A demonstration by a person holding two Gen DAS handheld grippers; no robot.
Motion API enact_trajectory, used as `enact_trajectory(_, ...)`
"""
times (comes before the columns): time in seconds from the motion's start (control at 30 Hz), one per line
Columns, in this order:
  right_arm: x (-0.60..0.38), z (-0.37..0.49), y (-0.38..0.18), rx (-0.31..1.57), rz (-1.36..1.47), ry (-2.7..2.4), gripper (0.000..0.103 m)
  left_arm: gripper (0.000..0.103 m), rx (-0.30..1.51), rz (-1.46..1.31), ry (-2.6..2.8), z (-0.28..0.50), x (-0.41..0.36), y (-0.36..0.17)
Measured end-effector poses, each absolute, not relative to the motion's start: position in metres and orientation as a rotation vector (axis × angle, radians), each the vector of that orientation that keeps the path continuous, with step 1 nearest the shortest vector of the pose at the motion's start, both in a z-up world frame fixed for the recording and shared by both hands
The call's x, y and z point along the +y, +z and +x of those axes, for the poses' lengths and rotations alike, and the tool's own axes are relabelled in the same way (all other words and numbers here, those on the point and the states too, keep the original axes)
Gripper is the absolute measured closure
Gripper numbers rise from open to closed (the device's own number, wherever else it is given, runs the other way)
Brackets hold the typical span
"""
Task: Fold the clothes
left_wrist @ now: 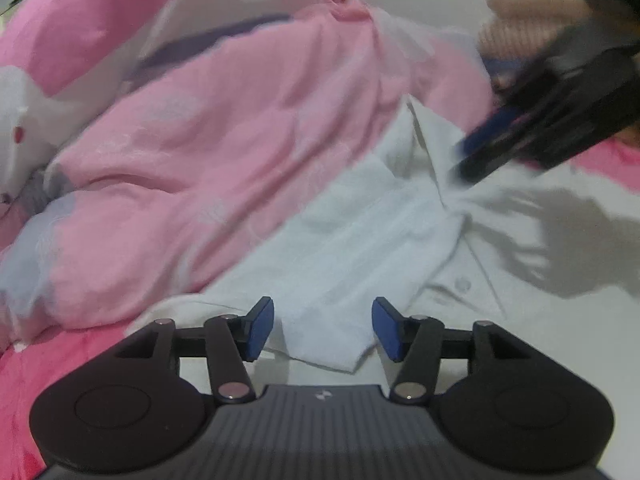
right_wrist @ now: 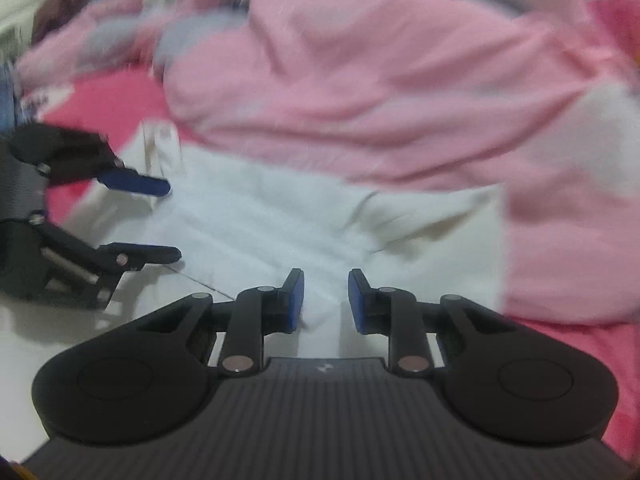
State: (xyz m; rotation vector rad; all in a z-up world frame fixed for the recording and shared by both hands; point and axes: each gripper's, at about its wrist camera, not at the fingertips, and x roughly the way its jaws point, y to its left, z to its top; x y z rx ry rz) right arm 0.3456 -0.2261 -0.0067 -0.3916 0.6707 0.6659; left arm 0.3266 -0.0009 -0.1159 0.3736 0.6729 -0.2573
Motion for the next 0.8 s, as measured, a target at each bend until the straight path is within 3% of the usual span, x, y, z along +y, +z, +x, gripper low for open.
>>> enact_trajectory(0.23,-0.313,0.283,0.068,0.581,-0.287,0.531,0.079,0.031,0.62,0.277,-0.251,0.272,0.022,-0.039)
enact_trajectory(0.4,-0.388,0.161,0.111,0.475,-0.223,0.395,0.073,0.018,0.558,0.274,-0.275,0.211,0.025,0.031)
enact_trajectory(0.63,-0.457,-0.011,0.134,0.336,-0.101,0.281,0.039,0.003,0.565,0.194,-0.352,0.114,0.014,0.097)
enact_trajectory(0.8,-0.446,-0.063,0.074,0.4,0.061,0.347,0.022,0.002,0.707,0.068,-0.399,0.054,0.0,0.071)
